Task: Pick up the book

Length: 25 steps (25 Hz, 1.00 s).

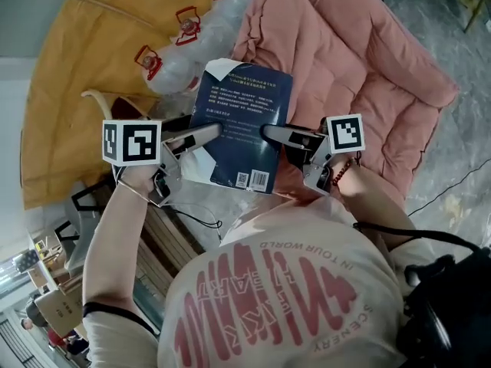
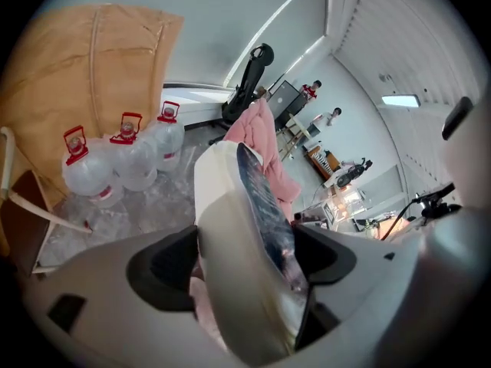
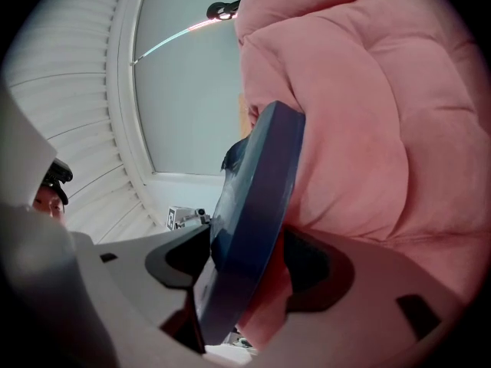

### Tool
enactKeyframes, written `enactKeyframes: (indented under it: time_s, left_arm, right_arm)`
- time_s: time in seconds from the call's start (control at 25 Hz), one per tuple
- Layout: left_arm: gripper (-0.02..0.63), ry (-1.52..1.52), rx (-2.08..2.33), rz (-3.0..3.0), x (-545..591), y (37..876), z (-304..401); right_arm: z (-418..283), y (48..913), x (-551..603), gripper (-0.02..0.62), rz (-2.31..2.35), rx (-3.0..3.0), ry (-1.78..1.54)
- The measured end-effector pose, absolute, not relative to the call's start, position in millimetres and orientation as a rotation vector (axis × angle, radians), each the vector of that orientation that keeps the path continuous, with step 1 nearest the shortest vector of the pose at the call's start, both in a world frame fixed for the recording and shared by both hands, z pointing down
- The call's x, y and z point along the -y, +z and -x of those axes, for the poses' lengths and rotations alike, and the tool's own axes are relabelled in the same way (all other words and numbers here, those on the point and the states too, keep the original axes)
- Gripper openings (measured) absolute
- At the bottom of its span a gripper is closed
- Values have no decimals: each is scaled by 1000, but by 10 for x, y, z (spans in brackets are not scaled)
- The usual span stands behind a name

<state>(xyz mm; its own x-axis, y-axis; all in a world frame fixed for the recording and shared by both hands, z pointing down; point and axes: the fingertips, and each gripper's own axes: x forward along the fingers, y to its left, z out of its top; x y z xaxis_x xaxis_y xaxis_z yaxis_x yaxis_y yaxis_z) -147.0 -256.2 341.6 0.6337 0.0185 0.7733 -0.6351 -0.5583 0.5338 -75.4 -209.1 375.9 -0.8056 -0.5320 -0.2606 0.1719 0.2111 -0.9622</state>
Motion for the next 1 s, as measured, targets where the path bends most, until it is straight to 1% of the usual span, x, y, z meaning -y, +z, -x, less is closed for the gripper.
enactKeyframes:
  time_s: [0.36,0.48,0.72,0.8,0.88,0.92,1.0]
  left_arm:
    - [403,929,394,-1870,2559,3573,1438]
    - [402,906,386,-1865,2555,3572,1431]
    - [334,899,416,-1961,2599,3466,1436]
    - [300,877,426,-1987,2629,3390,1441]
    - [249,824,426,-1981,2663,3323,1443]
    - [238,800,421,-1967,2669,3311,1446]
    - [235,785,423,-1945,2660,3326,1487]
  right_arm:
    - [832,3693,2148,301,329,-1876,-1636]
    - [819,3678,2145,275,355,-1869,-1630]
    - [793,3632,2136,260,413,-1865,-1628]
    - [774,3609,2129,254,426,-1859,-1630]
    - [736,3581,2127,240,434,-1850,-1629]
    - [716,3566,2130,236,441,-1853,-1624]
    - [694,3538,2133,232,455,-1870,-1616]
